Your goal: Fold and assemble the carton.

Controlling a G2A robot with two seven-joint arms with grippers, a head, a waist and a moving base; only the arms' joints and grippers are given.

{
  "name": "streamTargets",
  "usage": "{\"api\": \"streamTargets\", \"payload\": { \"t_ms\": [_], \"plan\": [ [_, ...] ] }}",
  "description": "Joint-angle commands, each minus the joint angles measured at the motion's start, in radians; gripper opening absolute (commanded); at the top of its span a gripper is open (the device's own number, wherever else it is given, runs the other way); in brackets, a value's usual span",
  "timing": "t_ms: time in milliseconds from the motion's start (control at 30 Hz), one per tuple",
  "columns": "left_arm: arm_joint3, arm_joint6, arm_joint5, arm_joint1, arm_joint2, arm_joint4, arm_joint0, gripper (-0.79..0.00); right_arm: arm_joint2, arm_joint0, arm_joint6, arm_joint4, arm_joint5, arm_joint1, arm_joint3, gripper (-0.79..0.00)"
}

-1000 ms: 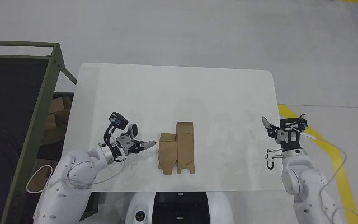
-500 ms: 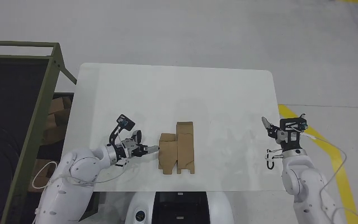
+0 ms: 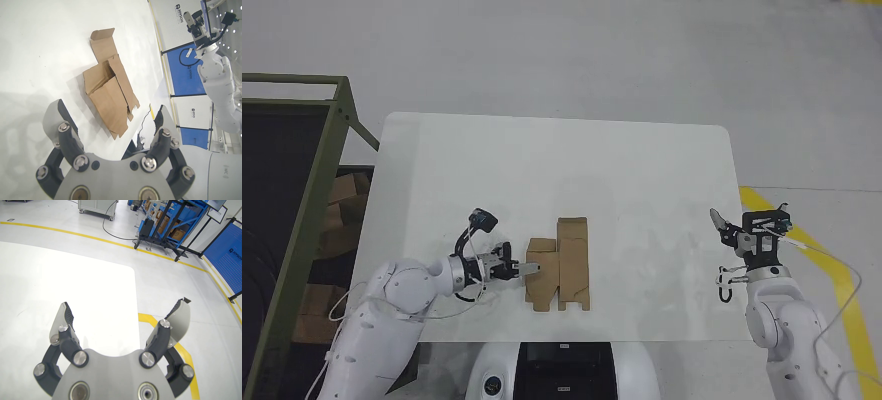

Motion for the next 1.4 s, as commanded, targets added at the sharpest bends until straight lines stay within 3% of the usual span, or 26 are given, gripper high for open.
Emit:
{"api": "streamTargets", "payload": {
  "t_ms": [0,333,933,1067,1367],
  "plan": [
    [0.03,-0.007,0.014,-0.002,0.022,-0.031,-0.021,0.0,0.0,0.0,0.0,0.0,0.0,0.0,0.0,0.0],
    [0.106,-0.115,-0.012,0.007,0.04,-0.194,-0.084,0.0,0.0,0.0,0.0,0.0,0.0,0.0,0.0,0.0],
    [0.126,-0.084,0.054,0.008,0.085,-0.205,-0.1,0.0,0.0,0.0,0.0,0.0,0.0,0.0,0.0,0.0],
    [0.151,-0.094,0.075,0.01,0.096,-0.228,-0.119,-0.092,0.0,0.0,0.0,0.0,0.0,0.0,0.0,0.0],
    [0.194,-0.113,0.095,0.014,0.124,-0.25,-0.155,-0.043,0.0,0.0,0.0,0.0,0.0,0.0,0.0,0.0]
  ]
}}
